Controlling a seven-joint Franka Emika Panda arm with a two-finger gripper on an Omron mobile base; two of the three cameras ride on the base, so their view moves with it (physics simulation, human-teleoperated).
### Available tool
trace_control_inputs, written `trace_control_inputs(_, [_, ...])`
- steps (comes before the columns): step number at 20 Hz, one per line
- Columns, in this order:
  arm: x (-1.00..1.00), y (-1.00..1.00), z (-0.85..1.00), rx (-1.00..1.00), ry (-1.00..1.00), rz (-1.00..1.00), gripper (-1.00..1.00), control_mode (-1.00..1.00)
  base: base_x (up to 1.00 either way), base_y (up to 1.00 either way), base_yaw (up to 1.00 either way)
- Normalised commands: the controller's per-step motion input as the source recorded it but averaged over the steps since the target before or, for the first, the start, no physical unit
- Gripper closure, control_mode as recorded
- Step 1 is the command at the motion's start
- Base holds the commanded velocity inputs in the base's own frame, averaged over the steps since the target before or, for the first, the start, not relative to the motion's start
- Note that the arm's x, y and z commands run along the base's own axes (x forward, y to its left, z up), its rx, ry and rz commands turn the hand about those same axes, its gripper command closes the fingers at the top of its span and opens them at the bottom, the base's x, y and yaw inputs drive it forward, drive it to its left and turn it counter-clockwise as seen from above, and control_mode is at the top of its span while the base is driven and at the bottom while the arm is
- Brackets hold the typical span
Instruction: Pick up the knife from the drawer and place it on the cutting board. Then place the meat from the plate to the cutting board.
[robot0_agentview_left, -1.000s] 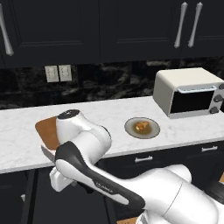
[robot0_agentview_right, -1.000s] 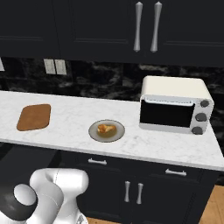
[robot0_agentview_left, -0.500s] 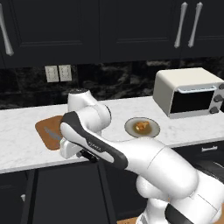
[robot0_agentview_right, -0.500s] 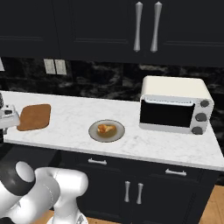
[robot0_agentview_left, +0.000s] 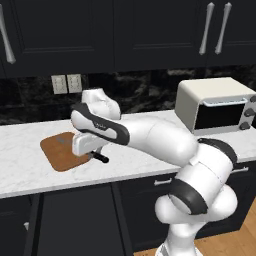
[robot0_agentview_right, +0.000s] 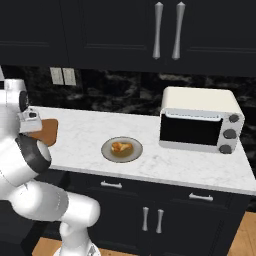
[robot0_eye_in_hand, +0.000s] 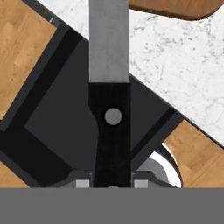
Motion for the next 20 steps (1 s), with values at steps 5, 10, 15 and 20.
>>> trace_control_inputs(5, [0.80, 0.01, -0.45, 0.00, 0.04, 0.00, 1.00, -1.00, 0.00, 0.00, 0.00])
trace_control_inputs(10, [0.61, 0.17, -0.59, -0.02, 0.00, 0.00, 1.00, -1.00, 0.00, 0.00, 0.00])
trace_control_inputs(15, [0.33, 0.51, -0.30, -0.03, -0.03, 0.00, 1.00, -1.00, 0.00, 0.00, 0.00])
trace_control_inputs(20, [0.30, 0.61, -0.20, -0.03, -0.05, 0.00, 1.00, -1.00, 0.00, 0.00, 0.00])
